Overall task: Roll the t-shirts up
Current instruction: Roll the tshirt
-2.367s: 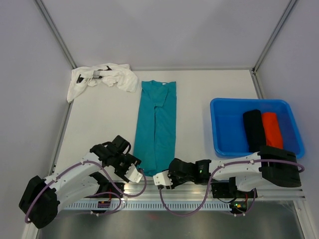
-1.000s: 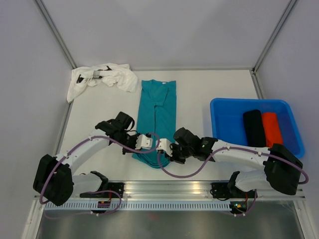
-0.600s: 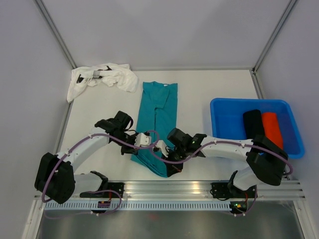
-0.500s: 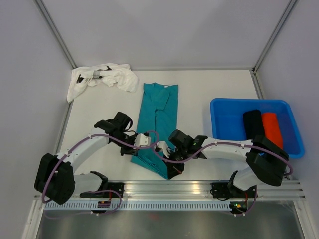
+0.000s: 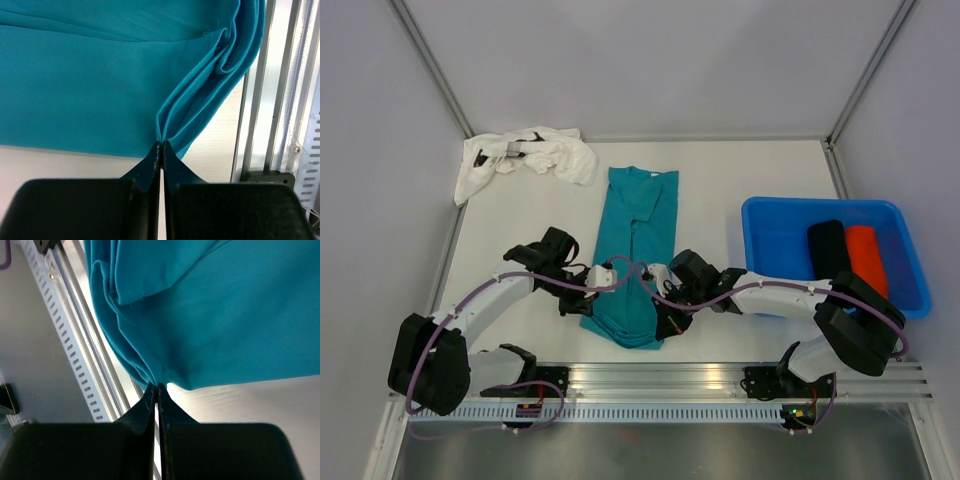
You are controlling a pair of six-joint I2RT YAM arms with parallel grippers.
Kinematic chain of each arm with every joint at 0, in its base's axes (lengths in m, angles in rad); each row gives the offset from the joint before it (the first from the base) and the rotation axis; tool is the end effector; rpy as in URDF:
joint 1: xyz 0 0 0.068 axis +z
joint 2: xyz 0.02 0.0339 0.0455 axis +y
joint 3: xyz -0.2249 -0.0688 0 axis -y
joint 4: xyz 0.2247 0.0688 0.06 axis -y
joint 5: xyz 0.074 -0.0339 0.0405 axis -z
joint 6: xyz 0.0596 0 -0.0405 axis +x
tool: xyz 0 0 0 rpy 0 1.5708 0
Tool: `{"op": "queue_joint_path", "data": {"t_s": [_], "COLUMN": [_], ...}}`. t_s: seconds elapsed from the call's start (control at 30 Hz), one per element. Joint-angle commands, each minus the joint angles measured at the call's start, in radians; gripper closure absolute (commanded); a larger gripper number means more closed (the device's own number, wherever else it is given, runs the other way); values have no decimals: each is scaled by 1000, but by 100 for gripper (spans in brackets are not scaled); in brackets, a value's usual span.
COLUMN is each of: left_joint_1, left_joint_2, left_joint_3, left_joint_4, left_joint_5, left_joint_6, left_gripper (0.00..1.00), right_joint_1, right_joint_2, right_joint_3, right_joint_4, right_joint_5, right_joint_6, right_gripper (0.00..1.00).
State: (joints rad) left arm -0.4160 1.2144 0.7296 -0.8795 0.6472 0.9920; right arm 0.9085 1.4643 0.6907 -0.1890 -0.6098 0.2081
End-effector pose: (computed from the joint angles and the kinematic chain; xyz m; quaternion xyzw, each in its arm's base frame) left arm 0.1622 -0.1110 0.1537 0.6354 0.6976 -0.2755 0.1835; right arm 0.1385 0.2331 0.1222 -0.3967 0.8240 0.3942 0.0905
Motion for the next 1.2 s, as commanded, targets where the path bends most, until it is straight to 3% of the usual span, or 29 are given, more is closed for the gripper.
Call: {"op": "queue_joint_path", "data": {"t_s": [0.0, 0.7, 1.17], "left_joint_1": [22, 71, 75], "left_joint_2": [-12, 131, 142], "left_joint_3": [-4, 47, 70], "left_joint_4": [69, 102, 108], "left_joint_5": [39, -24, -90], "left_joint_6": [-88, -84, -136], "left_gripper": [98, 98, 98], "right_joint_1": [-39, -126, -145], "right_joint_2": [-1, 108, 123], "right_joint_3": [30, 121, 63], "right_joint_4": [72, 60, 80], "right_joint_5": [34, 133, 208], "right_joint_6": [48, 56, 93], "right_gripper": [100, 99, 100]}}
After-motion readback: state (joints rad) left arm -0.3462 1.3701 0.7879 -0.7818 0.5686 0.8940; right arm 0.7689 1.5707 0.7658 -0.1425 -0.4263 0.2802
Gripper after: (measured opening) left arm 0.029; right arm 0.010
